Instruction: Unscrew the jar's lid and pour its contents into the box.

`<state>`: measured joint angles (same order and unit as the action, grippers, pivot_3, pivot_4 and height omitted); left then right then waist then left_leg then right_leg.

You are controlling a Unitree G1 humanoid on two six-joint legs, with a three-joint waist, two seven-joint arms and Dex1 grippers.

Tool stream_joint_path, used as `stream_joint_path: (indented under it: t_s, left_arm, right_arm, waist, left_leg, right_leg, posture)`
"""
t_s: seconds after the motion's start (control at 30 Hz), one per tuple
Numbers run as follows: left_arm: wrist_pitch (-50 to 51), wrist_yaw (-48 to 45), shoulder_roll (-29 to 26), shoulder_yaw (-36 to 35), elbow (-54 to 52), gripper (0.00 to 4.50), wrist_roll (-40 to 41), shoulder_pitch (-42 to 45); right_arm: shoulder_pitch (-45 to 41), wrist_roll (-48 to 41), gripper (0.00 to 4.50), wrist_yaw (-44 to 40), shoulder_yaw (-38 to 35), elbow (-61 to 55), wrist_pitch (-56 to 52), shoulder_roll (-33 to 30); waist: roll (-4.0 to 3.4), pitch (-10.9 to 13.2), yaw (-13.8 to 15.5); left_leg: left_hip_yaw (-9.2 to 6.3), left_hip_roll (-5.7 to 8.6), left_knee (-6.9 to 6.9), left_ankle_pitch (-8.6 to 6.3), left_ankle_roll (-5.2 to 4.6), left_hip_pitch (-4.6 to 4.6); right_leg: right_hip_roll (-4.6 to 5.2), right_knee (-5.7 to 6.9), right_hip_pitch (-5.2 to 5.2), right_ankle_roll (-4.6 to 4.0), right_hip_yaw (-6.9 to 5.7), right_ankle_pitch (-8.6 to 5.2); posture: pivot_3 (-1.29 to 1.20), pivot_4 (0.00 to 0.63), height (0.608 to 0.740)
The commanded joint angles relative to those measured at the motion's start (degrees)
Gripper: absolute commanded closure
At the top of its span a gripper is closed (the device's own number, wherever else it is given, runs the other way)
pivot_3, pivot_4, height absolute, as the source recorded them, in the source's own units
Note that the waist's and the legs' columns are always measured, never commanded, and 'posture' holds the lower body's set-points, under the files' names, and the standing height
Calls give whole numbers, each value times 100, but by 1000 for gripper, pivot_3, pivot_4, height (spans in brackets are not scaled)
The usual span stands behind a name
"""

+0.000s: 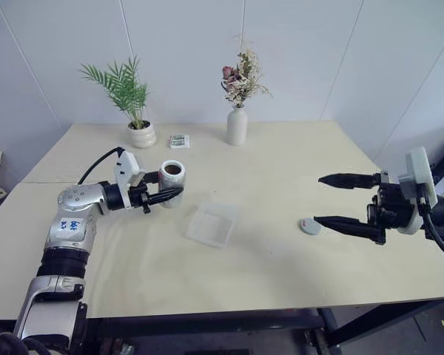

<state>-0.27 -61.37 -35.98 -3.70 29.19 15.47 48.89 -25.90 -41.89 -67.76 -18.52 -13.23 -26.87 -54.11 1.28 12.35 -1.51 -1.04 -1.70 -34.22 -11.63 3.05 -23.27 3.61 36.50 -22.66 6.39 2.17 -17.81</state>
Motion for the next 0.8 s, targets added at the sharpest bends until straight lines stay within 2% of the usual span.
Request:
stream_joint_path:
  t_s: [0.03,0.27,0.33,0.43,0.5,0.53,0.6,0.63,0.7,0.8]
  left_arm:
    - [-532,-9,81,121,245,2506,-248,230]
    - [-1619,286,366,381,799,2506,-776,533]
    - [-2722,827,312,686,999,2506,-1569,752]
    - [-4583,2185,-8,1179,1362,2506,-3164,1262]
    - [-5560,3649,-376,1637,1359,2506,-4764,1681]
    - [-5773,4745,-606,2028,1175,2506,-5870,1946]
    - [-5644,7019,-935,3113,951,2506,-8001,2647]
    - [-5553,7908,-971,3685,945,2506,-8804,3029]
    - [-5394,9011,-831,4512,1250,2506,-9828,3607]
    - [-4804,10523,-427,5718,1835,2506,-11024,4326]
  right_arm:
    - [182,43,23,146,-115,-137,185,150]
    - [409,54,23,441,-68,-187,235,431]
    - [447,4,23,575,-87,-237,209,518]
    - [475,-44,23,702,-102,-277,176,610]
    - [489,-50,23,764,-94,-274,179,664]
    - [481,-66,23,810,-85,-264,173,707]
    - [433,-125,23,935,-59,-257,138,827]
    - [369,-140,23,991,-10,-222,122,902]
    - [264,-130,23,1046,80,-160,124,996]
    - [72,-50,23,1095,216,-26,209,1171]
  waist:
    - [1,1,8]
    - [3,2,5]
    - [4,2,7]
    - [8,4,9]
    - [11,6,-2]
    - [18,10,-5]
    - [21,12,-2]
    - [5,3,9]
    - [33,18,14]
    - [33,18,33]
  left_leg:
    - [0,0,0,0,0,-1]
    - [5,0,-7,-2,-3,-4]
    - [5,0,-11,-2,-3,-3]
    - [7,1,-16,-2,-3,-5]
    - [11,2,-16,-4,-4,-6]
    - [17,2,-15,-6,-6,-5]
    - [22,2,-14,-9,-8,-6]
    - [22,3,-15,-11,-9,-8]
    - [41,3,-20,-24,-30,-10]
    - [45,8,-61,-42,-49,-46]
  right_leg:
    - [-1,-1,0,0,0,0]
    - [-1,-1,-2,5,6,3]
    - [-2,1,-2,6,6,3]
    - [-3,0,-2,13,12,8]
    - [-4,-6,-2,20,19,12]
    - [-3,-11,-2,24,26,15]
    - [-4,-22,-2,33,33,20]
    - [-3,-28,-2,38,33,22]
    - [-4,-48,2,54,47,32]
    - [-6,-63,-7,71,52,44]
  posture:
    - [0,150,740]
    - [0,150,740]
    - [0,150,740]
    - [0,150,740]
    - [0,150,740]
    - [0,150,740]
    - [0,150,740]
    - [0,150,740]
    - [0,150,740]
    - [0,150,740]
